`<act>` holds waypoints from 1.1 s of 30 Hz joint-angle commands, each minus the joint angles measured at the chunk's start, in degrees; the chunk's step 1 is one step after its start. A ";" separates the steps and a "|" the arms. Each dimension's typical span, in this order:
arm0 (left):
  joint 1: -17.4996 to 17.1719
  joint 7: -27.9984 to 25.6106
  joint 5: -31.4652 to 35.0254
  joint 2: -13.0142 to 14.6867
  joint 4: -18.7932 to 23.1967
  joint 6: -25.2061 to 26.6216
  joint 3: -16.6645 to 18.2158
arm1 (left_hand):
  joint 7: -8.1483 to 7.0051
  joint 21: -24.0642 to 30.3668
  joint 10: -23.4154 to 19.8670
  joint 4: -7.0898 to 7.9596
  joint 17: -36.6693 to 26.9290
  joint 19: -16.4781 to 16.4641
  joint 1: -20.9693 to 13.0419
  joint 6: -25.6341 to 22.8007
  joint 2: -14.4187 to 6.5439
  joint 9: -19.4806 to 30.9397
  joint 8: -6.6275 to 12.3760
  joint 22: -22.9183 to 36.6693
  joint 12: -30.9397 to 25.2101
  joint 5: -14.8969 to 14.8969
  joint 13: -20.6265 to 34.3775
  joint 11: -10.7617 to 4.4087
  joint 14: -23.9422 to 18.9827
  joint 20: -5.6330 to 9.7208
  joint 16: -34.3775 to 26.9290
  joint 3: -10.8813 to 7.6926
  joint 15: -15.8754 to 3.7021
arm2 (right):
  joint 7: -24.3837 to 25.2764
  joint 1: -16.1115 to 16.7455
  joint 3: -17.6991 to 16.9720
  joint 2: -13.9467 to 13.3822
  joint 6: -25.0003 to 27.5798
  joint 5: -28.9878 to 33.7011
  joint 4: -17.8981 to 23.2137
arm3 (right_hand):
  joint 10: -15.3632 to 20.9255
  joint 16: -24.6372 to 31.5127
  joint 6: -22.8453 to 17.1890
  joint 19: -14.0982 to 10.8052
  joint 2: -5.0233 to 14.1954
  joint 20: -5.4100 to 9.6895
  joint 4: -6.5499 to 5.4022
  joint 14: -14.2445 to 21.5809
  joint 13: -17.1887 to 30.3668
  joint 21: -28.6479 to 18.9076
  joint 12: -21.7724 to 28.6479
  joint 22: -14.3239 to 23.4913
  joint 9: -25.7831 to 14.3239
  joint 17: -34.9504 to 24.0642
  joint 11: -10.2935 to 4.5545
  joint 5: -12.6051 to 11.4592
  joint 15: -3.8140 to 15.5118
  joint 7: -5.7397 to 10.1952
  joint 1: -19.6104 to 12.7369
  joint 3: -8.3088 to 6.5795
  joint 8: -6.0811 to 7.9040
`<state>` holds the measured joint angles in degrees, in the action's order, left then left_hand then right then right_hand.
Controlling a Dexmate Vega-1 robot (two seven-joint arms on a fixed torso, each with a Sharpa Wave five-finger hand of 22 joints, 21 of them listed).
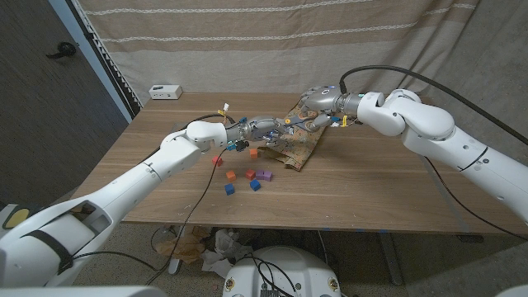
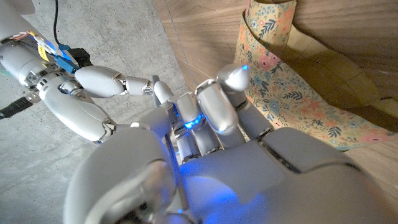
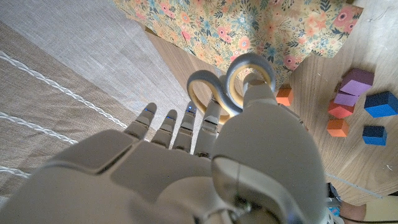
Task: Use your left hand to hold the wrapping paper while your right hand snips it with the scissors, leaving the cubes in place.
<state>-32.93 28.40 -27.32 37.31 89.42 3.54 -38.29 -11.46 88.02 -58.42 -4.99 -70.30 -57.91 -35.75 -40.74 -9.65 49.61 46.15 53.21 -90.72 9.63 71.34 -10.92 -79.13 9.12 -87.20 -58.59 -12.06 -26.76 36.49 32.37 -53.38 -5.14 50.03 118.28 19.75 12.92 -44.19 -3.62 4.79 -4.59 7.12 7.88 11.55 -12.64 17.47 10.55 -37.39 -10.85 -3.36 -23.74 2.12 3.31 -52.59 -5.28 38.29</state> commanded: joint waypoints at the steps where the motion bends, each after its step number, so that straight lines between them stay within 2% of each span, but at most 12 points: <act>1: -0.14 -0.23 -0.37 -0.29 -0.37 -0.26 0.24 | -0.30 0.10 -0.13 -0.14 -0.06 0.31 -0.07 -0.45 -0.77 0.18 -0.35 -0.06 0.03 -0.02 0.19 -0.23 0.12 3.23 -0.10 0.24 0.28 | 2.18 0.43 -0.18 -0.10 -0.81 -0.76 -0.77 | 3.44 0.68 -2.15 -2.12 0.44 0.53 0.28 3.45 0.41 -0.73 1.17 0.17 -6.26 -0.47 -0.73 -0.64 2.63 0.08 -1.43 0.83 6.54; 3: -0.13 -0.27 -0.37 -0.29 -0.36 -0.19 0.24 | -0.40 0.39 -0.13 -0.15 -0.06 0.05 -0.06 -0.40 -0.76 0.16 -0.42 0.23 0.03 -0.01 0.19 -0.23 0.08 3.22 -0.12 0.23 0.28 | 2.61 0.44 -0.17 -0.07 -1.06 -0.92 -0.96 | 3.88 0.78 -2.29 -2.43 0.52 0.60 0.26 4.25 0.48 -0.73 1.26 0.19 -7.96 -0.54 -1.25 -0.69 2.91 -0.16 -1.57 1.03 8.19; 4: -0.09 -0.27 -0.35 -0.26 -0.33 -0.05 0.21 | -0.40 0.16 -0.13 -0.15 -0.06 0.29 -0.06 -0.50 -0.76 0.08 -0.44 0.01 0.02 0.00 0.19 -0.23 0.07 3.23 -0.13 0.22 0.28 | 2.72 0.45 -0.15 -0.06 -1.04 -0.87 -0.98 | 4.53 1.11 -2.68 -2.99 0.71 0.86 0.20 5.43 0.56 -0.86 1.47 0.21 -9.29 -0.62 -1.41 -0.72 3.39 -0.36 -1.67 1.15 9.59; 7: -0.04 -0.23 -0.33 -0.28 -0.41 0.02 0.15 | -0.40 0.02 -0.25 -0.16 -0.06 0.41 -0.06 -0.61 -0.77 -0.08 -0.55 -0.13 0.01 0.01 0.19 -0.29 0.07 3.23 -0.13 0.21 0.28 | 2.93 0.44 -0.21 0.01 -1.06 -1.17 -1.16 | 5.55 1.16 -3.13 -3.57 1.19 0.99 -0.03 6.25 0.73 -0.91 1.80 0.25 -11.75 -0.76 -1.90 -0.60 3.88 -0.59 -1.67 1.35 12.09; 8: -0.07 -0.36 -0.26 -0.27 -0.36 0.04 0.14 | -0.36 0.14 -0.28 -0.16 -0.06 0.21 -0.06 -0.68 -0.77 -0.15 -0.59 -0.11 0.01 0.00 0.19 -0.27 0.07 3.24 -0.14 0.27 0.28 | 3.06 0.41 -0.20 -0.02 -1.15 -1.14 -1.20 | 5.68 1.23 -2.99 -3.75 1.47 0.95 -0.12 6.51 0.77 -0.95 1.85 0.26 -12.21 -0.81 -1.81 -0.53 3.96 -0.53 -1.67 1.31 12.46; 10: -0.03 -0.33 -0.31 -0.29 -0.38 0.15 0.12 | -0.43 0.21 -0.31 -0.15 -0.06 0.15 -0.06 -0.53 -0.77 0.05 -0.58 -0.06 0.02 0.02 0.19 -0.26 0.11 3.23 -0.13 0.23 0.29 | 2.97 0.35 -0.21 -0.06 -1.21 -1.31 -1.20 | 6.10 1.28 -2.79 -3.99 3.14 1.01 -0.41 6.86 0.91 -0.95 1.98 0.30 -13.92 -1.00 -1.52 -0.05 3.93 -0.75 -1.99 0.72 14.00; 12: -0.04 -0.47 -0.25 -0.32 -0.39 0.21 0.11 | -0.36 0.19 -0.34 -0.15 -0.05 0.24 -0.04 -0.53 -0.73 0.02 -0.63 -0.02 0.02 0.02 0.19 -0.27 0.12 3.22 -0.12 0.20 0.28 | 2.97 0.30 -0.24 -0.11 -1.39 -1.63 -1.27 | 6.24 1.25 -2.59 -3.97 3.88 0.98 -0.49 6.88 0.98 -0.90 2.03 0.32 -14.72 -1.08 -1.36 0.33 3.98 -0.66 -2.18 0.40 14.68; 16: 0.03 -0.40 -0.19 -0.36 -0.49 0.16 0.04 | -0.56 0.13 -0.38 -0.12 -0.05 0.27 0.02 -0.61 -0.72 -0.09 -0.74 -0.16 0.02 0.00 0.19 -0.27 0.12 3.23 -0.11 0.27 0.28 | 3.48 0.58 -0.37 -0.09 -1.09 -1.57 -1.16 | 6.85 1.50 -2.06 -4.19 5.94 0.91 -0.50 7.74 1.13 -0.85 2.14 0.38 -17.77 -1.39 -0.95 2.26 4.72 -1.33 -3.16 -1.27 17.35; 17: -0.02 -0.55 -0.14 -0.38 -0.46 0.10 0.07 | -0.46 0.07 -0.39 -0.12 -0.06 0.29 0.03 -0.69 -0.72 0.00 -0.69 -0.30 0.03 0.00 0.19 -0.27 0.09 3.24 -0.12 0.31 0.28 | 3.38 0.57 -0.38 -0.10 -1.07 -1.72 -1.14 | 7.05 1.64 -1.96 -4.39 6.25 0.99 -0.63 8.07 1.14 -0.92 2.18 0.39 -18.22 -1.49 -0.91 2.44 4.95 -1.36 -3.19 -1.59 17.74; 20: -0.09 -0.72 -0.14 -0.37 -0.39 0.12 0.12 | -0.48 0.28 -0.39 -0.13 -0.06 0.11 0.04 -0.69 -0.73 -0.07 -0.81 -0.15 0.03 0.02 0.19 -0.26 0.12 3.23 -0.11 0.29 0.29 | 2.95 0.56 -0.40 -0.16 -1.00 -2.16 -1.01 | 7.69 1.95 -3.12 -4.48 7.20 1.04 -2.66 8.42 1.39 -0.92 2.35 0.52 -17.20 -2.18 -0.99 3.59 5.11 -2.88 -1.90 -3.28 18.45; 28: -0.18 -0.85 -0.11 -0.27 -0.11 0.10 0.17 | -0.48 0.25 -0.42 -0.14 -0.06 0.21 0.07 -0.72 -0.70 -0.21 -1.00 -0.27 0.04 0.03 0.18 -0.28 0.09 3.23 -0.12 0.28 0.28 | 1.41 0.21 -0.05 -0.29 -0.99 -2.42 -0.77 | 7.21 2.21 -2.29 -4.42 7.51 1.04 -4.17 8.60 1.65 -0.91 2.16 0.63 -17.68 -2.74 -1.12 4.48 5.35 -3.92 -1.41 -5.33 19.25; 33: 0.12 -0.29 0.11 -0.11 -0.09 0.20 -0.09 | -0.46 0.05 -0.33 -0.15 -0.05 0.41 0.10 -0.88 -0.70 -0.51 -1.21 -0.60 0.06 0.02 0.17 -0.24 0.11 3.23 -0.11 0.31 0.29 | 1.74 0.31 -0.30 -0.40 -1.21 -2.95 -0.77 | 7.68 2.85 -2.76 -4.48 7.27 0.98 -4.83 9.83 1.86 -0.95 2.35 0.68 -16.87 -3.14 -2.54 4.82 5.78 -4.97 -1.62 -7.31 19.66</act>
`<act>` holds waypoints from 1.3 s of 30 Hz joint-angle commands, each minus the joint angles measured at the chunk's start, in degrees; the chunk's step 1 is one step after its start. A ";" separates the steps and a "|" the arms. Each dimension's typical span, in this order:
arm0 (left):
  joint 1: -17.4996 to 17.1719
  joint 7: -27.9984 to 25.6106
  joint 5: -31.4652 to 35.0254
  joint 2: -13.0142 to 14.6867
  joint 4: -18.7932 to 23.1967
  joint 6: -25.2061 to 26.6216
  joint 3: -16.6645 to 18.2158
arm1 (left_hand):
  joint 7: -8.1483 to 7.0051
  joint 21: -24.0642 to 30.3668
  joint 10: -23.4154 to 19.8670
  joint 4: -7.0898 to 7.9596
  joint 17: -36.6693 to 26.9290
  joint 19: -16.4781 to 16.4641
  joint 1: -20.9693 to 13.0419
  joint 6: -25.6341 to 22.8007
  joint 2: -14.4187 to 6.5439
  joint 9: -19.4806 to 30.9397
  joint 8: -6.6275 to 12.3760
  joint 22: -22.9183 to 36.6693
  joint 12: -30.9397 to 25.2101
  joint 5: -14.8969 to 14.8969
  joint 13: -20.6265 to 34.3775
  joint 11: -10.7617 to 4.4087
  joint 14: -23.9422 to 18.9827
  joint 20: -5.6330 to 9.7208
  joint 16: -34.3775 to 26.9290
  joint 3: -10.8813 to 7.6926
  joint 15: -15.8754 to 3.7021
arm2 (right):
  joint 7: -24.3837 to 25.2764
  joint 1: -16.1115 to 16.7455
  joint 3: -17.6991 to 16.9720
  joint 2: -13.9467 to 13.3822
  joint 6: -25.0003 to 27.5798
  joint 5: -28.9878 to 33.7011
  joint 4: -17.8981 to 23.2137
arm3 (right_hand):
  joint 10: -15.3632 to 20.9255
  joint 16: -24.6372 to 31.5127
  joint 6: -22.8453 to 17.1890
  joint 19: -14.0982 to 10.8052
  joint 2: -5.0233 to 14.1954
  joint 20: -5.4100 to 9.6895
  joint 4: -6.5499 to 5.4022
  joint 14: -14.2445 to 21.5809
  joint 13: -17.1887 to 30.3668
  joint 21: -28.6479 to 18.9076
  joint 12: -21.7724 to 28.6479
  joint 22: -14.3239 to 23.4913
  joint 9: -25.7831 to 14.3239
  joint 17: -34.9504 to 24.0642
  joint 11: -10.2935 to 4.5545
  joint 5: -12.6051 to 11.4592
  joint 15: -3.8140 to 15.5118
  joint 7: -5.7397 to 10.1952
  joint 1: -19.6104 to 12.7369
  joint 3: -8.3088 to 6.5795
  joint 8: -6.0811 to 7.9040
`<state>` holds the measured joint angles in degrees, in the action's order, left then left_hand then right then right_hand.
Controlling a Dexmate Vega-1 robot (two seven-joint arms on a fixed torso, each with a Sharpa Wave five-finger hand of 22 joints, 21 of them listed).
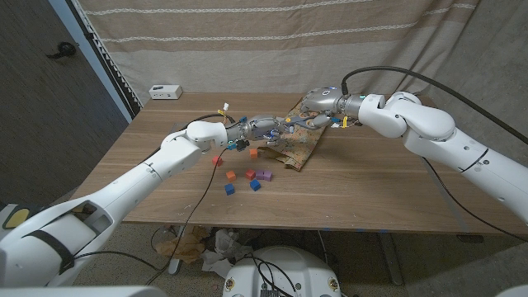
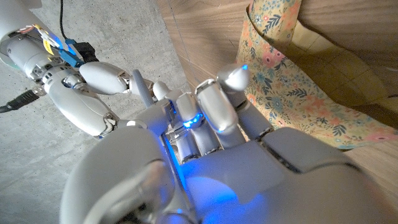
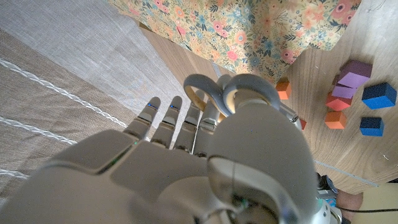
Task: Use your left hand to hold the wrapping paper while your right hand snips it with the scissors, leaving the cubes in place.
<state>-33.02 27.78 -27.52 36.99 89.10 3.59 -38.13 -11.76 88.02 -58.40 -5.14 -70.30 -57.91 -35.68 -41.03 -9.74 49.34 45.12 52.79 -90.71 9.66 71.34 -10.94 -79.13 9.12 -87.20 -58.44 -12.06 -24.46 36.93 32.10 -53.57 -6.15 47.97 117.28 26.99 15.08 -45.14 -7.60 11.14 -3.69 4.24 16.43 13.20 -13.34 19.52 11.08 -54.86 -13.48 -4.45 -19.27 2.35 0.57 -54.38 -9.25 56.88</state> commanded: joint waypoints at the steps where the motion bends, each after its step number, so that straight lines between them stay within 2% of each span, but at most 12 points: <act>1: 0.31 0.57 0.32 0.21 0.19 0.14 -0.33 | -0.21 0.00 -0.34 0.02 -0.04 0.42 0.04 -0.66 -0.60 -0.49 -0.31 -0.32 0.06 -0.03 0.17 -0.24 0.13 3.22 -0.09 0.22 0.29 | -0.47 -0.08 -0.10 -0.24 -0.20 -0.94 0.29 | 0.44 0.74 -1.86 -0.53 0.88 0.12 -1.98 1.35 0.22 -0.26 0.29 0.16 0.61 -0.54 -1.69 0.37 5.57 -2.26 0.15 -3.48 1.16; 2: 0.23 0.44 0.30 0.20 0.25 0.13 -0.28 | -0.11 0.01 -0.34 0.02 -0.04 0.41 0.04 -0.64 -0.60 -0.57 -0.37 -0.32 0.06 -0.02 0.17 -0.24 0.14 3.23 -0.09 0.22 0.29 | -0.46 -0.07 -0.14 -0.28 -0.21 -0.97 0.34 | 0.41 0.76 -1.98 -0.64 0.81 0.08 -2.04 1.38 0.24 -0.31 0.27 0.16 0.81 -0.59 -2.55 0.42 5.58 -2.32 0.11 -3.78 1.24; 8: 0.04 0.13 0.22 0.28 0.43 0.13 -0.09 | -0.10 -0.42 -0.23 0.04 -0.03 0.75 0.06 -1.16 -0.61 -1.50 -0.86 -1.25 0.09 0.00 0.15 -0.25 0.20 3.24 -0.04 0.34 0.28 | -0.41 -0.02 -0.19 -0.22 0.13 -0.65 0.62 | 0.16 0.84 -1.94 -0.66 0.62 0.14 -2.21 1.49 0.28 -0.31 0.14 0.17 0.50 -0.73 -2.81 0.65 5.59 -2.30 0.11 -4.48 1.86; 13: 0.15 0.34 0.41 0.43 0.40 -0.04 -0.12 | -0.33 -0.30 -0.26 -0.12 -0.02 0.78 0.04 -2.22 -0.52 -2.94 -1.42 -1.59 0.11 -0.01 0.12 -0.32 0.28 3.22 0.01 0.36 0.27 | -0.27 0.05 -0.27 -0.06 0.53 -0.56 0.73 | -0.24 0.84 -1.78 -0.75 0.47 0.20 -2.29 1.42 0.30 -0.34 -0.04 0.17 0.52 -0.82 -1.93 0.90 5.58 -2.28 0.13 -4.97 2.16; 17: 0.28 0.52 0.77 0.49 0.24 -0.48 -0.21 | -0.33 -0.62 -0.35 -0.22 -0.01 1.14 0.01 -2.84 -0.47 -3.64 -1.65 -2.18 0.10 0.00 0.11 -0.37 0.29 3.20 0.03 0.39 0.26 | -0.39 -0.02 -0.25 -0.02 0.72 -0.46 0.81 | -0.03 0.86 -1.70 -0.77 0.44 0.21 -2.34 1.44 0.30 -0.35 0.02 0.17 0.63 -0.87 -1.64 1.04 5.62 -2.31 0.13 -5.27 2.28; 27: -1.26 -0.86 0.27 0.03 0.07 -3.34 0.95 | -0.09 -0.21 -0.13 -0.66 1.05 1.23 0.07 -4.48 -0.35 -7.41 -3.62 -3.57 0.26 0.06 0.01 -0.43 1.43 3.17 1.57 0.52 0.20 | -0.34 -0.05 -0.21 0.15 1.16 -0.38 0.76 | 0.45 1.08 -1.83 -0.84 0.34 0.28 -2.41 1.90 0.32 -0.37 0.17 0.18 1.14 -0.97 -1.34 1.31 5.84 -2.42 0.18 -5.86 2.53; 32: -2.77 -2.72 -0.28 0.18 1.23 -4.54 2.13 | 1.11 -2.62 0.56 -1.93 2.75 3.38 0.07 -6.58 0.00 -11.50 -5.63 -9.58 0.80 0.27 -0.30 -0.50 2.77 3.13 5.52 0.93 0.03 | -0.32 -0.26 -0.21 0.32 1.20 -0.84 0.43 | 0.82 1.36 -1.93 -1.01 0.28 0.39 -2.45 2.54 0.34 -0.43 0.29 0.18 1.39 -1.02 -1.02 1.41 6.21 -2.54 0.24 -6.15 2.71; 35: -3.45 -4.46 0.18 0.54 2.04 -4.35 2.56 | 2.11 -3.57 3.02 -3.34 4.39 4.44 0.16 -6.96 0.80 -13.63 -7.12 -12.93 2.36 0.28 -1.56 -0.71 4.80 3.06 8.34 1.07 -0.08 | 0.08 -0.30 -0.28 0.39 1.21 -1.01 0.21 | 0.78 1.58 -1.88 -1.25 0.23 0.48 -2.45 3.06 0.34 -0.53 0.25 0.18 1.32 -1.05 -0.97 1.46 6.35 -2.56 0.26 -6.30 2.90; 36: -3.57 -4.64 0.22 0.58 2.05 -4.45 2.63 | 2.09 -3.88 4.88 -4.46 5.40 4.76 0.22 -7.55 1.70 -15.57 -8.46 -15.47 7.11 0.27 -6.62 -0.91 4.74 3.07 9.36 1.81 -0.14 | 0.04 -0.36 -0.27 0.45 1.29 -1.10 0.17 | 0.81 1.60 -2.05 -1.34 0.19 0.56 -2.44 3.10 0.34 -0.56 0.25 0.18 1.51 -1.06 -0.93 1.48 6.41 -2.46 0.27 -6.35 2.92; 37: -3.83 -5.13 0.18 0.61 2.05 -4.32 2.76 | 1.83 -4.07 3.18 -5.02 7.11 5.10 0.61 -7.21 3.51 -17.79 -10.58 -18.56 11.41 0.10 -12.41 -0.83 6.38 3.05 11.54 2.77 -0.21 | -0.01 -0.49 -0.25 0.56 1.33 -1.26 0.02 | 0.81 1.68 -1.99 -1.40 0.17 0.60 -2.42 3.27 0.34 -0.59 0.23 0.18 1.37 -1.07 -0.92 1.49 6.50 -2.58 0.27 -6.43 3.07; 38: -3.84 -5.17 0.18 0.62 2.06 -4.30 2.76 | 1.70 -4.12 3.49 -5.21 8.10 5.31 0.48 -6.39 4.58 -18.98 -12.11 -20.31 14.43 0.03 -16.07 -0.94 6.52 3.03 12.41 3.33 -0.22 | -0.01 -0.51 -0.23 0.54 1.34 -1.28 0.02 | 0.92 1.70 -2.00 -1.40 0.12 0.57 -2.39 3.32 0.34 -0.58 0.27 0.18 1.44 -1.07 -0.86 1.52 6.47 -2.60 0.26 -6.48 3.10; 39: -3.87 -5.13 0.27 0.60 1.83 -4.65 2.76 | 1.82 -4.12 3.31 -5.13 8.35 5.40 0.39 -6.30 4.70 -19.35 -12.54 -20.90 15.32 0.04 -17.28 -0.90 6.60 3.03 12.73 3.43 -0.21 | -0.04 -0.59 -0.16 0.60 1.43 -1.20 -0.01 | 0.94 1.72 -1.98 -1.40 0.09 0.59 -2.37 3.35 0.34 -0.58 0.26 0.18 1.62 -1.08 -0.82 1.54 6.46 -2.58 0.26 -6.53 3.04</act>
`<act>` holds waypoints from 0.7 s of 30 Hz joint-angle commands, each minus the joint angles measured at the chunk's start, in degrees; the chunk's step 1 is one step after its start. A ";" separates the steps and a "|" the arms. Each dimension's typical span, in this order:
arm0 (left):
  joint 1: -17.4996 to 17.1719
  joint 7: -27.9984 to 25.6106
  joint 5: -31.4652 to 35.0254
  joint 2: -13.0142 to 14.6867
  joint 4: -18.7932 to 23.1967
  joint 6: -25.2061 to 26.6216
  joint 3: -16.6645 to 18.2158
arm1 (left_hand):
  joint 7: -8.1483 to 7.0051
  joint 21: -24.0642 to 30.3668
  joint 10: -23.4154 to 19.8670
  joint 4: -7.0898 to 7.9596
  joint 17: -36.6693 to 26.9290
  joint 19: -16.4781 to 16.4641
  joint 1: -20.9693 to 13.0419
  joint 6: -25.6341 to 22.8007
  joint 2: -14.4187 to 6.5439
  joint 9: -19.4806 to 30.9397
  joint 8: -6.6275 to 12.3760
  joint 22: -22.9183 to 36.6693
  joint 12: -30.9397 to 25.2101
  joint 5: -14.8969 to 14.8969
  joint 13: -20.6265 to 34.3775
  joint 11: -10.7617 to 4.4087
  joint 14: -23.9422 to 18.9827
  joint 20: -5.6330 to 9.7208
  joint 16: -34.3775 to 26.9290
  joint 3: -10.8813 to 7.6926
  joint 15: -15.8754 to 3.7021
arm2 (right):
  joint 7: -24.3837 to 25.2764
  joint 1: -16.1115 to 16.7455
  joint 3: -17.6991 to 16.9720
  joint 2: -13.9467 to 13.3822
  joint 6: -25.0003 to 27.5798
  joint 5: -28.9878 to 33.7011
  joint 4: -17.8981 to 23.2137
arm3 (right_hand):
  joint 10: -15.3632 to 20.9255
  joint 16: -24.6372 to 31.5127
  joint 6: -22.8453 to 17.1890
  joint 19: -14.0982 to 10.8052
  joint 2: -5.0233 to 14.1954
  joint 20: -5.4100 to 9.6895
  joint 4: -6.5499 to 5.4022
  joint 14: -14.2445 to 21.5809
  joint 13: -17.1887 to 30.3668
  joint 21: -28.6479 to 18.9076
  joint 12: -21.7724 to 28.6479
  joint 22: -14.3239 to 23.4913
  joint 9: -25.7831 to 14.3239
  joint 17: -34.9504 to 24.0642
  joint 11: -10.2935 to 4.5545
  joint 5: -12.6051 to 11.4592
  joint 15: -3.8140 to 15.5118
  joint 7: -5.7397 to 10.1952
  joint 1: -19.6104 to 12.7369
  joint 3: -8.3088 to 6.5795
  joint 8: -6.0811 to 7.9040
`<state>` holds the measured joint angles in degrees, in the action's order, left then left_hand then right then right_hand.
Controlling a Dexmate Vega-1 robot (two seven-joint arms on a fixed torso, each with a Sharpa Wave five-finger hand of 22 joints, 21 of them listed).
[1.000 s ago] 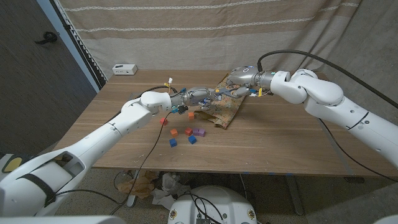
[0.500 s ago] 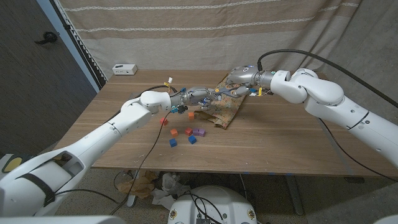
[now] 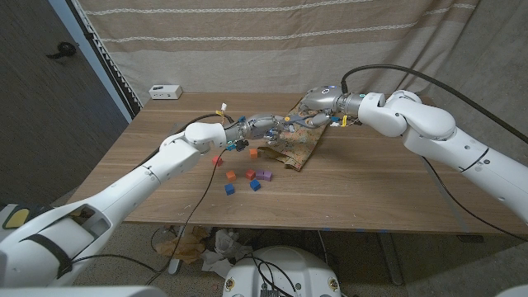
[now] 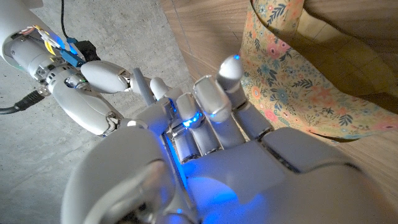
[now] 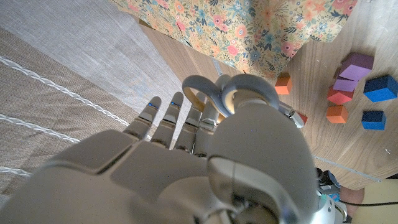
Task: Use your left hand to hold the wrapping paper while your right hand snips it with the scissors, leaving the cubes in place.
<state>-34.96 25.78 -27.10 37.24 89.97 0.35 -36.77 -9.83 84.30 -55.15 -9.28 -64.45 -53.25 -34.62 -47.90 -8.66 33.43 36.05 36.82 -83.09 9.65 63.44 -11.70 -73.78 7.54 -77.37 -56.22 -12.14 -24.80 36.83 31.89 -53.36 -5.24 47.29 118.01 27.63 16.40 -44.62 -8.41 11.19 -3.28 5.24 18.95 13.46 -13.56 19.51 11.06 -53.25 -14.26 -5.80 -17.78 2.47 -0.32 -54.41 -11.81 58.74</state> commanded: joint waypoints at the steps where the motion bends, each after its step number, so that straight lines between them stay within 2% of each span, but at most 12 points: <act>1: -2.04 -3.39 0.03 0.42 0.95 -1.51 1.45 | -0.46 -0.39 -0.35 -1.36 3.52 1.00 -0.96 1.51 5.12 -4.31 -4.87 -6.39 9.77 0.02 -12.26 -0.12 1.68 4.59 3.76 1.82 -0.15 | 0.39 -0.52 0.06 0.48 0.61 -0.53 -0.80 | 0.33 0.43 -2.57 -0.60 0.02 0.21 -3.36 0.91 0.07 -0.36 0.28 0.20 0.14 -0.30 0.57 0.07 6.37 -1.61 0.29 -4.02 1.18; 2: -2.20 -3.83 0.24 0.42 0.99 -1.74 1.53 | -0.31 -0.42 -0.88 -1.41 4.94 1.22 -0.94 1.70 7.23 -5.00 -5.80 -7.60 11.36 -0.11 -14.68 -0.12 2.60 4.57 4.94 2.65 -0.14 | 0.27 -0.65 0.12 0.51 0.63 -0.56 -0.86 | 0.33 0.46 -2.60 -0.59 0.00 0.18 -3.35 0.97 0.07 -0.35 0.27 0.20 0.19 -0.31 0.56 0.09 6.42 -1.67 0.30 -4.05 1.21; 4: -2.31 -4.09 0.48 0.51 1.02 -1.93 1.57 | -0.17 -0.42 -0.93 -1.36 6.66 1.50 -1.34 2.49 9.71 -6.04 -7.56 -9.53 14.32 -0.13 -18.91 -0.19 2.95 4.53 6.23 3.63 -0.16 | 0.44 -0.68 0.15 0.54 0.70 -0.53 -0.92 | 0.30 0.49 -2.59 -0.62 -0.04 0.20 -3.33 1.04 0.07 -0.36 0.24 0.20 0.18 -0.31 0.56 0.12 6.52 -1.71 0.31 -4.08 1.28; 7: -2.55 -4.91 1.24 0.74 1.18 -2.15 1.60 | 0.33 -0.64 -0.54 -1.13 9.82 2.15 -1.29 3.09 13.01 -7.05 -9.36 -11.58 16.79 -0.05 -22.19 -0.30 4.44 4.42 8.85 4.80 -0.21 | 0.48 -0.76 0.16 0.57 0.90 -0.57 -0.94 | 0.35 0.59 -2.64 -0.66 -0.09 0.14 -3.29 1.27 0.07 -0.37 0.24 0.20 0.27 -0.32 0.56 0.17 6.56 -1.66 0.32 -4.17 1.38; 10: -1.86 -2.41 1.19 0.49 -1.06 -4.65 1.29 | 0.82 -1.03 1.20 -0.74 12.05 3.00 -0.08 4.13 16.18 -7.85 -11.18 -13.31 19.01 0.07 -24.34 -0.37 5.31 4.27 10.72 6.13 -0.25 | 0.70 -0.75 0.00 0.51 1.04 -0.79 -0.97 | 0.33 0.63 -2.58 -0.71 -0.12 0.18 -3.23 1.34 0.07 -0.39 0.20 0.19 0.29 -0.33 0.55 0.23 6.65 -1.81 0.31 -4.28 1.50; 11: -1.81 -2.15 1.32 0.51 -1.36 -5.09 1.25 | 1.44 -1.15 3.43 -0.41 15.44 3.97 2.44 6.66 18.83 -8.66 -13.64 -14.00 21.29 0.44 -26.28 -0.38 6.88 4.25 13.61 7.67 -0.13 | 0.77 -0.75 -0.05 0.47 1.11 -0.82 -0.99 | 0.32 0.64 -2.57 -0.72 -0.15 0.17 -3.21 1.37 0.07 -0.39 0.20 0.19 0.31 -0.33 0.53 0.24 6.60 -1.80 0.31 -4.28 1.51; 12: -2.04 -2.30 1.27 0.43 -1.51 -5.54 1.39 | 1.61 -1.14 4.25 -0.40 16.27 4.18 3.12 7.03 19.30 -8.82 -14.10 -14.04 22.05 0.48 -26.93 -0.36 7.34 4.23 14.32 8.07 -0.07 | 0.79 -0.76 -0.09 0.45 1.25 -0.78 -0.97 | 0.37 0.67 -2.61 -0.74 -0.20 0.18 -3.18 1.43 0.07 -0.40 0.21 0.19 0.45 -0.33 0.54 0.27 6.58 -1.74 0.31 -4.29 1.49; 13: -2.18 -2.36 1.19 0.45 -1.50 -5.63 1.48 | 1.53 -0.95 5.00 -1.12 20.83 5.45 3.74 8.21 19.89 -9.51 -16.03 -13.81 24.22 0.78 -29.36 -0.37 7.95 4.21 16.94 9.42 -0.17 | 0.86 -0.75 -0.16 0.44 1.37 -0.83 -0.98 | 0.38 0.69 -2.66 -0.74 -0.21 0.13 -3.16 1.48 0.07 -0.40 0.20 0.19 0.60 -0.33 0.55 0.30 6.60 -1.74 0.31 -4.32 1.46; 14: -2.13 -2.17 1.36 0.60 -1.47 -5.68 1.41 | 1.51 -0.87 6.27 -1.07 21.67 5.59 4.11 8.44 19.93 -9.64 -16.42 -13.72 25.11 0.78 -29.90 -0.27 7.97 4.21 17.35 9.85 -0.05 | 0.93 -0.76 -0.21 0.42 1.47 -0.86 -1.01 | 0.37 0.74 -2.69 -0.84 -0.22 0.15 -3.14 1.60 0.07 -0.43 0.18 0.19 0.73 -0.33 0.51 0.33 6.74 -1.81 0.31 -4.36 1.46; 16: -2.09 -2.11 2.08 0.87 -1.39 -6.08 1.25 | 0.74 -1.03 9.06 -0.99 24.11 6.81 5.95 10.10 20.35 -10.20 -18.16 -13.52 28.28 1.08 -32.37 -0.33 8.46 4.32 18.93 11.03 0.08 | 0.92 -0.85 -0.24 0.42 1.74 -0.80 -1.07 | 0.36 0.75 -2.67 -0.92 -0.23 0.15 -3.08 1.61 0.07 -0.46 0.16 0.19 0.76 -0.33 0.63 0.36 6.70 -1.84 0.28 -4.42 1.52; 19: -1.70 -1.80 3.67 1.65 -0.86 -6.22 0.81 | -0.55 -3.60 13.80 -1.26 28.63 12.27 9.92 13.59 20.43 -11.57 -21.05 -14.49 35.28 2.16 -36.99 -0.08 12.78 4.24 24.37 11.74 0.02 | 1.07 -1.00 -0.25 0.41 1.84 -0.86 -1.20 | 0.36 0.77 -2.66 -0.94 -0.22 0.14 -3.05 1.65 0.07 -0.47 0.16 0.19 0.78 -0.34 0.71 0.39 6.64 -1.84 0.26 -4.47 1.56; 21: -1.65 -1.93 4.35 2.16 -0.22 -5.79 0.72 | -1.07 -6.95 20.07 -1.29 34.00 19.80 12.90 17.79 20.38 -12.81 -23.09 -16.99 41.66 2.88 -39.55 0.33 17.73 0.59 30.64 13.04 0.25 | 1.18 -1.06 -0.25 0.38 1.85 -0.94 -1.27 | 0.38 0.81 -2.64 -0.99 -0.20 0.16 -3.03 1.72 0.07 -0.49 0.15 0.19 0.85 -0.35 0.76 0.42 6.68 -1.74 0.26 -4.52 1.59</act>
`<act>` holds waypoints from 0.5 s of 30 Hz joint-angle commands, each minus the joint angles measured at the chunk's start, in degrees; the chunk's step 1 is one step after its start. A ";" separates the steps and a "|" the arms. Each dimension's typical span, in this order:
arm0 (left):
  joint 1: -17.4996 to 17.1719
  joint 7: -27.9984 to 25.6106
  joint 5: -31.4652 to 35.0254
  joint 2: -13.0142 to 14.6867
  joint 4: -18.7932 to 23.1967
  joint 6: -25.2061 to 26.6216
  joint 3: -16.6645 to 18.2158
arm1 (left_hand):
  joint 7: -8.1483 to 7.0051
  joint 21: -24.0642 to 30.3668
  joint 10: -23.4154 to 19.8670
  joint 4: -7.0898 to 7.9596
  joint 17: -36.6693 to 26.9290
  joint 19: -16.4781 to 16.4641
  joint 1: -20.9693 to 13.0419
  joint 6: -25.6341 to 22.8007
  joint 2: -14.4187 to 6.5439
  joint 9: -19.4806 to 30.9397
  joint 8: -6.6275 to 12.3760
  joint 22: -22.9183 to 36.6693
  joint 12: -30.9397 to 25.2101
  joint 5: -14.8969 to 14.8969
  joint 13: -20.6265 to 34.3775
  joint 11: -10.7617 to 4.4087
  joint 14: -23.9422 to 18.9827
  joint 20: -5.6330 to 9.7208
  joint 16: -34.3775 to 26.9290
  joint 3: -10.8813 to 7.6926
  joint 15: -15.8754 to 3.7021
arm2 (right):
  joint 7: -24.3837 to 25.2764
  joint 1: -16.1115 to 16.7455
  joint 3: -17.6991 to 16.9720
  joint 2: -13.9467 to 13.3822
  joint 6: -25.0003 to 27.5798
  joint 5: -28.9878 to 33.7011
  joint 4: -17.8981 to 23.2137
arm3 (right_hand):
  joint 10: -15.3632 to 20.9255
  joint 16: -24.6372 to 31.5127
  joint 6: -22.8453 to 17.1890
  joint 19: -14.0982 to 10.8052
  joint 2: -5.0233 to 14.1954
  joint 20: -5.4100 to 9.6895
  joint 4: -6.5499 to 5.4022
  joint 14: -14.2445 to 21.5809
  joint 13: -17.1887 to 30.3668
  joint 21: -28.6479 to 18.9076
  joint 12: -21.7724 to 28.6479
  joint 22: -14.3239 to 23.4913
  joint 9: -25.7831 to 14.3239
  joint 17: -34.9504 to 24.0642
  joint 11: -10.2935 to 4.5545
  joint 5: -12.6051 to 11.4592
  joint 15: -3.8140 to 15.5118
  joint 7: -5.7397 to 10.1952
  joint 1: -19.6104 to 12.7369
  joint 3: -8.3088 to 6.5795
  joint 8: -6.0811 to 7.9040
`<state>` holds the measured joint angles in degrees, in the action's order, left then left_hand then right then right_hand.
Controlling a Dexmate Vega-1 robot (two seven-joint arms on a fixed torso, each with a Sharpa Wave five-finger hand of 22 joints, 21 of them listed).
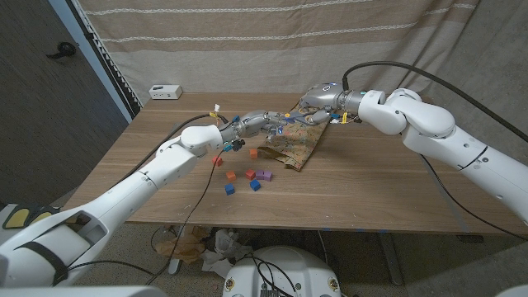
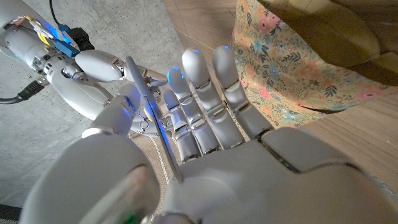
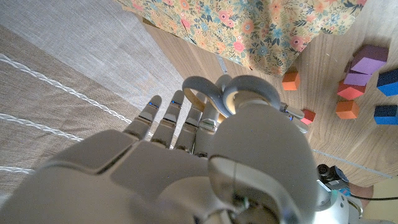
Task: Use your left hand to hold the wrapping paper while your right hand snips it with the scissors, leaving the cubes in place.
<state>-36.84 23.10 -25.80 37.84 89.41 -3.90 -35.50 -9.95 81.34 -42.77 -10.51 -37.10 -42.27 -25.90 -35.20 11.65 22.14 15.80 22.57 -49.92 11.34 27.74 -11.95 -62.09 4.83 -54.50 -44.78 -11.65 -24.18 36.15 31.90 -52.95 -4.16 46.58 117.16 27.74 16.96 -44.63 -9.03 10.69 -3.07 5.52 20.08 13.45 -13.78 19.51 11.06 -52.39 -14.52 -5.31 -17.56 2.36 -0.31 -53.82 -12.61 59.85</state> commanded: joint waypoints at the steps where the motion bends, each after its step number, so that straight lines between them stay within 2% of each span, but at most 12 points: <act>1: -0.05 0.42 2.90 1.63 0.58 -1.42 -0.34 | -0.85 -6.19 10.64 -0.07 8.73 12.98 5.28 6.66 0.07 -2.11 -3.33 -4.52 11.12 1.46 -4.50 1.15 10.35 1.46 11.24 2.34 -0.60 | 0.63 -0.41 -0.25 -0.02 0.81 -0.24 -0.47 | 0.28 0.27 -2.67 -0.38 0.30 -0.06 -3.30 0.61 0.08 -0.27 0.15 0.20 -0.02 -0.09 0.30 0.21 6.79 -1.88 -0.32 -3.75 0.55; 3: -0.97 -0.79 2.40 1.79 1.37 -0.97 0.28 | -1.23 -7.78 13.67 -0.08 10.76 15.41 6.29 8.49 0.12 -2.83 -3.69 -6.22 14.25 1.79 -5.63 1.55 15.31 -0.25 15.07 3.23 -0.51 | 0.45 -0.53 -0.19 0.00 0.98 -0.29 -0.56 | 0.29 0.29 -2.66 -0.41 0.29 -0.01 -3.28 0.66 0.08 -0.28 0.14 0.20 0.03 -0.10 0.28 0.25 6.86 -1.88 -0.31 -3.78 0.60; 5: -1.66 -1.50 1.93 1.97 1.83 -0.82 0.79 | -1.07 -10.56 15.29 -0.03 12.61 19.60 7.06 9.07 0.00 -3.43 -3.52 -8.41 16.31 2.12 -6.37 1.87 20.02 -2.32 18.63 4.03 -0.01 | 0.58 -0.52 -0.19 -0.04 1.09 -0.28 -0.63 | 0.29 0.32 -2.60 -0.43 0.28 -0.01 -3.27 0.72 0.08 -0.29 0.13 0.20 0.04 -0.10 0.28 0.28 6.99 -1.91 -0.30 -3.81 0.64; 7: -2.35 -1.91 1.24 2.08 2.09 -1.05 1.35 | -0.94 -12.57 16.75 -0.03 13.96 22.14 7.41 9.93 -0.06 -3.85 -3.55 -9.94 17.85 2.32 -7.03 2.32 23.58 -3.87 21.29 4.56 0.43 | 0.64 -0.45 -0.26 -0.08 1.35 -0.36 -0.65 | 0.27 0.34 -2.53 -0.46 0.26 0.05 -3.26 0.75 0.08 -0.30 0.11 0.20 0.05 -0.11 0.26 0.31 6.99 -1.95 -0.28 -3.83 0.66; 9: -3.94 -3.66 0.21 1.34 1.92 -2.81 2.44 | -1.04 -14.50 18.34 0.00 15.67 24.29 7.59 10.67 -0.15 -4.20 -3.54 -11.10 19.28 2.44 -7.66 2.24 27.00 -4.72 24.04 5.07 1.09 | 1.08 -0.30 -0.51 -0.13 1.62 -0.57 -0.77 | 0.27 0.38 -2.62 -0.89 0.23 0.24 -3.23 0.83 0.08 -0.46 0.09 0.20 0.42 -0.11 0.23 0.37 6.99 -1.83 -0.25 -3.87 0.59; 10: -5.17 -4.73 -1.14 0.35 1.41 -4.35 3.29 | -1.00 -15.05 18.36 0.01 16.11 24.97 7.58 10.46 -0.19 -4.29 -3.39 -11.34 19.49 2.47 -7.82 2.31 27.71 -4.90 24.66 5.18 0.96 | 1.39 -0.18 -0.68 -0.13 1.78 -0.76 -0.86 | 0.36 0.42 -2.60 -1.07 0.21 0.31 -3.20 0.91 0.08 -0.53 0.12 0.20 0.49 -0.11 0.25 0.40 7.05 -1.88 -0.25 -3.89 0.59; 12: -5.76 -2.82 -4.61 -1.03 -0.57 -6.34 4.15 | -0.90 -16.28 17.09 0.22 17.39 25.92 7.47 7.67 -0.67 -4.43 -2.12 -11.85 19.62 2.48 -8.31 1.82 27.49 -4.57 25.54 5.22 0.40 | 1.64 -0.01 -1.07 -0.24 2.27 -1.18 -0.89 | 0.44 0.54 -2.64 -1.44 0.14 0.38 -3.12 1.19 0.08 -0.67 0.12 0.20 0.66 -0.12 0.21 0.48 7.06 -1.96 -0.24 -3.95 0.69; 15: -6.93 -3.93 -5.49 -1.55 -0.76 -7.88 5.09 | -1.27 -19.02 16.86 0.57 18.68 30.42 7.40 7.33 -1.03 -4.59 -1.88 -12.20 20.49 2.51 -8.95 1.65 30.48 -5.03 27.72 5.20 0.60 | 1.48 0.59 -2.29 -0.44 3.38 -3.75 -0.96 | 1.06 0.72 -2.78 -1.84 0.07 0.55 -3.01 1.57 0.10 -0.82 0.31 0.21 1.14 -0.12 0.24 0.63 7.30 -2.05 -0.20 -4.02 0.74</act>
<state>-39.62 21.39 -25.82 38.58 90.31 -6.52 -33.79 -11.07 64.02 -25.35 -10.27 -19.25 -14.48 -18.62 -27.08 11.34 17.54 13.40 10.50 -29.92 13.46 19.13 -10.30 -33.32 0.06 -28.13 -39.71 -3.18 -23.24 35.82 31.39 -53.00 -2.63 46.07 116.54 27.76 17.20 -44.86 -10.06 10.53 -2.66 5.76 20.81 13.45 -14.20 19.51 11.05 -51.49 -14.51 -5.29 -17.13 2.47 -0.51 -53.68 -12.86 60.36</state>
